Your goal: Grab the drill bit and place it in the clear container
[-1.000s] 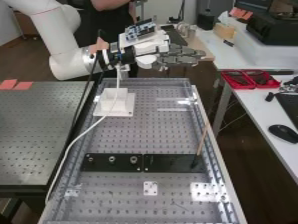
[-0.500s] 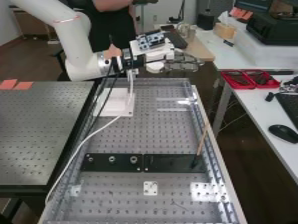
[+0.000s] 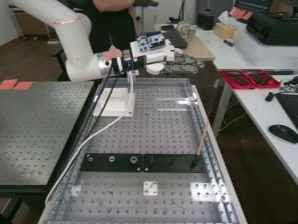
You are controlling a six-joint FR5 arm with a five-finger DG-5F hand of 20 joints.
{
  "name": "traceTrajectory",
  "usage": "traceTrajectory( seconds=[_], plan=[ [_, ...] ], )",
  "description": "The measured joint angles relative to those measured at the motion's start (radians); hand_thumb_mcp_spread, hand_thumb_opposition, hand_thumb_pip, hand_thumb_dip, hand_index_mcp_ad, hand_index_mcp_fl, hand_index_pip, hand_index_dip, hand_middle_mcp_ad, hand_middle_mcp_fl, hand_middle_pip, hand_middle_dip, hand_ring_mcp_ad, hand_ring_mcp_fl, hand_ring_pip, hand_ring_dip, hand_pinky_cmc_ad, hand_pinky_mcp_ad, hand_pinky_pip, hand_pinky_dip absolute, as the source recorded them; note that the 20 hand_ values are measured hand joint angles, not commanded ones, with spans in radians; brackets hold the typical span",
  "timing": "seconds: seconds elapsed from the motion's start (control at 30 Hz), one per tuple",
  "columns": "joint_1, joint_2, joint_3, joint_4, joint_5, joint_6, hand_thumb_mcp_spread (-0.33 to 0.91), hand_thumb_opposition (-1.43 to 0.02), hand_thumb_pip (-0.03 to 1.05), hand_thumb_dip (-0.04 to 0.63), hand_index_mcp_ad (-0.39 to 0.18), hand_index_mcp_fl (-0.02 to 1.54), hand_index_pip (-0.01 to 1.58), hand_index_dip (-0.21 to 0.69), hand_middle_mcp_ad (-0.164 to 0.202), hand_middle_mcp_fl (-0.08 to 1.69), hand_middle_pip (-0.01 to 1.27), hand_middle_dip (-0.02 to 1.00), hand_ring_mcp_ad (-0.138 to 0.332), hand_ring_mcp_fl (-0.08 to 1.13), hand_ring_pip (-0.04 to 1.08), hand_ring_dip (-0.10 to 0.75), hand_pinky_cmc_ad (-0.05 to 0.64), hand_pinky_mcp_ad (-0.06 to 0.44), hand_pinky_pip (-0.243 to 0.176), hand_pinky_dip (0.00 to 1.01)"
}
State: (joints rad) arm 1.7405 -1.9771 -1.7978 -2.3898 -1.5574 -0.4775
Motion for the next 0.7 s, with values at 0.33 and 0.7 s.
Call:
traceTrajectory(
  seconds=[0.33,0.7],
  plan=[
    [-0.003,-0.083,0.054,-0.075,0.005,0.015,0.67,-0.99,0.37,0.234,-0.216,1.01,0.77,0.286,0.066,0.33,0.14,0.19,0.194,0.05,0.12,0.031,0.297,0.18,-0.077,0.19],
    [-0.004,-0.162,0.146,-0.242,-0.008,0.011,0.67,-0.99,0.37,0.234,-0.216,1.01,0.77,0.286,0.065,0.33,0.14,0.19,0.178,0.05,0.11,0.038,0.297,0.183,-0.075,0.19]
  ],
)
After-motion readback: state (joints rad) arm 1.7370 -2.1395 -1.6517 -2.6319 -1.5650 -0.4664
